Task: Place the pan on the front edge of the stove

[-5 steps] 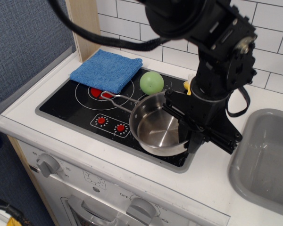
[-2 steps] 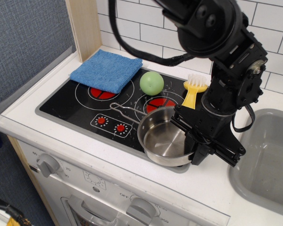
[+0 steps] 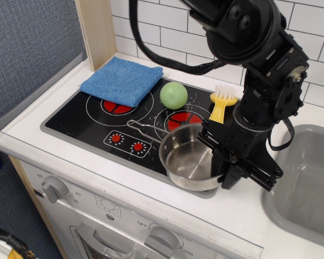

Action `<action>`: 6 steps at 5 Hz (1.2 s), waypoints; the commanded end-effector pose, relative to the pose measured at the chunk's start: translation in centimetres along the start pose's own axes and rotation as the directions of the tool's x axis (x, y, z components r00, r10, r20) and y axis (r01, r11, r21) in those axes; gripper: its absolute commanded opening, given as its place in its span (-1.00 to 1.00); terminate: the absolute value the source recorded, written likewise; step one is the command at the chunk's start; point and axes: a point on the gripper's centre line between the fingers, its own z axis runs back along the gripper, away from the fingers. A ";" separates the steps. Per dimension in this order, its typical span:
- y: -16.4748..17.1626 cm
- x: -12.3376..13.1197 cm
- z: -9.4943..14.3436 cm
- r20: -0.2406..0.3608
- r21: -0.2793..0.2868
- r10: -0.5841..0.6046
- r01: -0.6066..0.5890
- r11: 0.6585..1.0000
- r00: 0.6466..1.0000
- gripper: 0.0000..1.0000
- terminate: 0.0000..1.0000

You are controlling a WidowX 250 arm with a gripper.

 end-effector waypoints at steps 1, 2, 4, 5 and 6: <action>2.2 -0.3 2.8 0.082 -0.066 0.045 -0.039 0.997 0.996 1.00 -1.00; 5.7 -0.7 5.9 0.141 -0.155 0.150 -0.128 0.980 0.979 1.00 -1.00; 10.2 -0.9 7.4 0.108 -0.201 0.265 -0.240 0.950 0.958 1.00 -1.00; 10.0 -0.5 6.9 0.095 -0.169 0.233 -0.215 0.962 0.968 1.00 -1.00; 9.7 -0.4 6.5 0.099 -0.119 0.221 -0.209 0.971 0.970 1.00 -1.00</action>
